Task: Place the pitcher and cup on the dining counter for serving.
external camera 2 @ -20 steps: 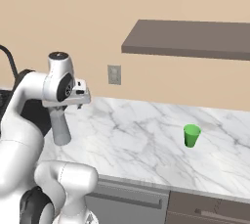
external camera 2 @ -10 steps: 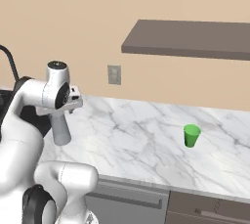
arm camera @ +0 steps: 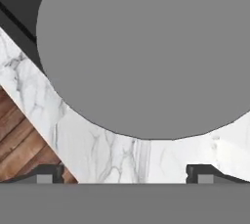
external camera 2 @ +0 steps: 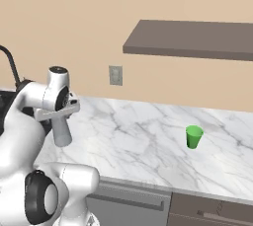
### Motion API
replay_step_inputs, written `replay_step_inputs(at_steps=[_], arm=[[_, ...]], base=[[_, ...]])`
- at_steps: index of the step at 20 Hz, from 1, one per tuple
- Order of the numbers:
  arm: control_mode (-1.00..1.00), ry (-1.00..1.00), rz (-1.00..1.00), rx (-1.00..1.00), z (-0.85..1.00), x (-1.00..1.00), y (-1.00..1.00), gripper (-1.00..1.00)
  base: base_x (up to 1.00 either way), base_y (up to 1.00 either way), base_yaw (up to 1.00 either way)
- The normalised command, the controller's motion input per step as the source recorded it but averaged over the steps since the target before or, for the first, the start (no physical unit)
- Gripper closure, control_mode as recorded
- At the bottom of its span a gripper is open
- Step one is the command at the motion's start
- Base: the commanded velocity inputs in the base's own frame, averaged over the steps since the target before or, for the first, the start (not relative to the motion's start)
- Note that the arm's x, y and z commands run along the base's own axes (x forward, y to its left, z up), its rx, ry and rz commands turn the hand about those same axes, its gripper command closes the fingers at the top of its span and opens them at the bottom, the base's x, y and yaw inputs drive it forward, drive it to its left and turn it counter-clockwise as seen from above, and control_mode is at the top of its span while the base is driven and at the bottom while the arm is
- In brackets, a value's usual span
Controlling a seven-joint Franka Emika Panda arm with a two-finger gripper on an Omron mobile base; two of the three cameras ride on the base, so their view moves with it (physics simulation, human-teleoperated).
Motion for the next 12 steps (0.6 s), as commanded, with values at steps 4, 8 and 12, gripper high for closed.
replay_step_inputs(at_steps=[4, 8, 12], arm=[[-1.0, 0.06, 0.07, 0.0, -0.23, 0.12, 0.0, -1.0], [-1.0, 0.04, 0.05, 0.0, -0.19, 0.07, 0.0, -1.0], [-1.0, 0.02, 0.06, 0.0, -0.18, 0.06, 0.0, -1.0]], base=[[0.0, 0.0, 0.0], [0.0, 0.0, 0.0], [0.0, 0.0, 0.0]])
